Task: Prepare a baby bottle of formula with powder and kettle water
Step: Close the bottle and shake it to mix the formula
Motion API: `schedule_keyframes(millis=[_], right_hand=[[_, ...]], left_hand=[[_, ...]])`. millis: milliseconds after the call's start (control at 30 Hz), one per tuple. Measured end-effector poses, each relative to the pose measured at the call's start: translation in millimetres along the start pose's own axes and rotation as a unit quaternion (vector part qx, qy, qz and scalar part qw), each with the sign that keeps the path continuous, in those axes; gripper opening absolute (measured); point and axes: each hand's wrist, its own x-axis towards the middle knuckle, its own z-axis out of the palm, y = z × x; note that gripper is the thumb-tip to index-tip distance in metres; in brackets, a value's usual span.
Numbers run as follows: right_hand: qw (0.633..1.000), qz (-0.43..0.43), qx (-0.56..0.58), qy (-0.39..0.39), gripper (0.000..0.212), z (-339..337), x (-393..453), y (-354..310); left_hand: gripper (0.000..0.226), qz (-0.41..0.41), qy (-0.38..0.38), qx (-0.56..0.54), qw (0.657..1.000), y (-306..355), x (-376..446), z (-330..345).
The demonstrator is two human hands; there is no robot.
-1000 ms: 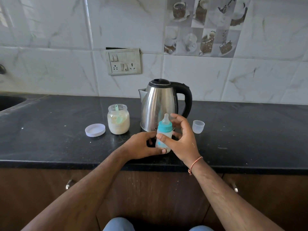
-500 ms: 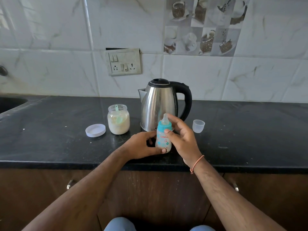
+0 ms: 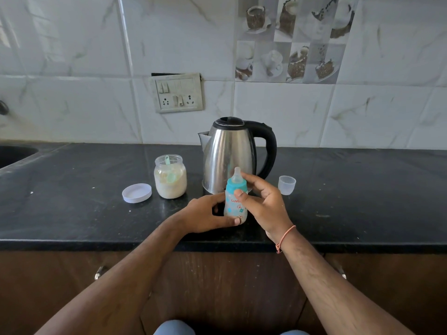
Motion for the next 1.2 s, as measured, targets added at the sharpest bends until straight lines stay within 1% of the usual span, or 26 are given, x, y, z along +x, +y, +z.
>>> schedule_keyframes(millis=[67,200,267,367,433,467,500,533,567,633,667,700,767,833,900,967,1000,1033,1067,1133,1200], right_hand=[[1.0,-0.001,-0.001,-0.005,0.04,0,1,0],[0.997,0.007,0.014,-0.072,0.049,1,4,-1],[0.998,0.014,0.002,-0.068,0.054,1,5,0],[0.999,-0.008,-0.036,-0.032,0.061,2,4,3],[0.999,-0.022,-0.044,-0.02,0.055,2,4,5],[0.999,-0.022,-0.033,-0.023,0.05,1,4,6],[0.999,-0.016,-0.015,-0.03,0.047,1,5,5],[0.999,-0.009,0.003,-0.04,0.045,0,5,5],[0.999,-0.002,0.016,-0.049,0.045,-2,5,4],[0.998,0.009,0.025,-0.064,0.045,-4,4,2],[0.997,0.011,0.024,-0.068,0.045,-4,4,2],[0.998,0.012,0.017,-0.066,0.045,-4,4,3],[0.999,0.008,0.002,-0.052,0.046,-3,5,5],[0.999,-0.001,-0.008,-0.035,0.051,-2,6,5],[1.0,-0.005,-0.012,-0.016,0.059,2,4,4],[1.0,-0.009,-0.014,-0.012,0.059,3,3,4],[1.0,-0.007,-0.015,-0.015,0.055,3,3,4],[1.0,-0.002,-0.012,-0.021,0.049,2,4,4],[1.0,0.006,0.001,-0.028,0.042,0,6,4],[0.998,0.021,0.029,-0.044,0.039,-2,6,1],[0.998,0.03,0.034,-0.046,0.039,-2,6,-1]], left_hand=[[0.076,-0.008,-0.01,-0.004,1.0,3,0,0],[0.073,-0.016,0.0,-0.027,0.999,6,-1,1],[0.072,-0.028,0.022,-0.036,0.999,9,-3,4],[0.063,-0.043,0.104,-0.017,0.993,20,-13,17],[0.055,-0.045,0.176,0.021,0.983,28,-20,30],[0.053,-0.045,0.196,0.031,0.979,30,-22,33],[0.052,-0.046,0.197,0.032,0.979,31,-23,34],[0.053,-0.048,0.18,0.024,0.982,31,-23,31],[0.052,-0.048,0.151,0.012,0.987,32,-23,27],[0.043,-0.043,0.083,-0.002,0.996,34,-20,18],[0.039,-0.038,0.062,-0.002,0.997,35,-20,15],[0.036,-0.033,0.056,0.002,0.998,37,-19,13],[0.033,-0.035,0.069,0.013,0.997,39,-18,14],[0.034,-0.047,0.105,0.022,0.993,41,-17,20],[0.034,-0.059,0.179,0.029,0.982,47,-21,33],[0.035,-0.06,0.238,0.061,0.968,53,-25,44],[0.039,-0.057,0.247,0.071,0.965,52,-25,47],[0.043,-0.06,0.235,0.062,0.968,48,-22,44],[0.048,-0.064,0.199,0.035,0.977,44,-19,39],[0.052,-0.043,0.101,-0.024,0.994,34,-13,24],[0.039,-0.013,0.038,-0.055,0.998,30,-11,12]])
